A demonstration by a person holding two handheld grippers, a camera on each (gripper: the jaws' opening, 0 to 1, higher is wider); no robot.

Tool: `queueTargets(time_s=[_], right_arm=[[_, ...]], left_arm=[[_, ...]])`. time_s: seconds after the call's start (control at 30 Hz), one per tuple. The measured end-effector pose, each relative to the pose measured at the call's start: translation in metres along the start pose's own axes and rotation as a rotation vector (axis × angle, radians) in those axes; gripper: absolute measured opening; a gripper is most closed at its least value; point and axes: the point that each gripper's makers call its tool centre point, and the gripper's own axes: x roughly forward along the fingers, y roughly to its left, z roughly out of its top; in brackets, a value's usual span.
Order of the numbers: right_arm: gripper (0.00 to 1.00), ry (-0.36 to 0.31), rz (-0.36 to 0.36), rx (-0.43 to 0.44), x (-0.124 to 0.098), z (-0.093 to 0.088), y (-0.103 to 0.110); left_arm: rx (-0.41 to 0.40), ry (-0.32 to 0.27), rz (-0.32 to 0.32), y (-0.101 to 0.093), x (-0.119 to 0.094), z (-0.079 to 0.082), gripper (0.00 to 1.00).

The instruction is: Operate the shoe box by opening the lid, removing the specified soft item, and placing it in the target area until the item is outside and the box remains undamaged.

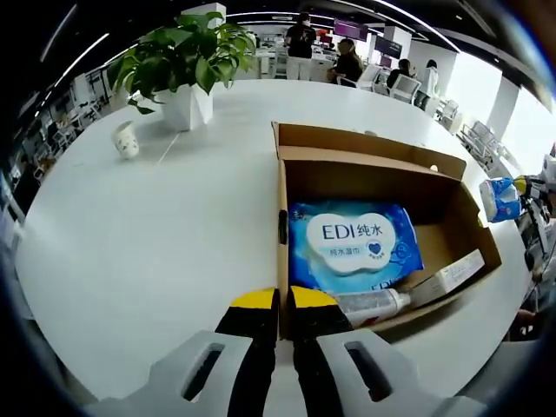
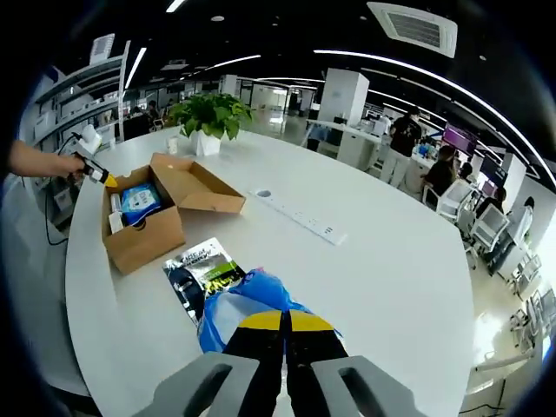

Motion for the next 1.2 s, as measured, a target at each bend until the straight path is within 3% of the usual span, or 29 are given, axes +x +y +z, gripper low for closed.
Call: queueTargets(time_s=[0.8, 1.2], right_arm=[[0.00, 0.128, -0.005, 0.001, 0.021, -0.071, -0.023], [0.00, 0.165, -0.032, 0.036, 0.024, -0.089, -0.025]], left_arm=[[0.019, 0.008, 0.013, -0.001, 0.003, -0.002, 0.02], [0.021, 0.007, 0.015, 0.000, 0.004, -0.002, 0.02]])
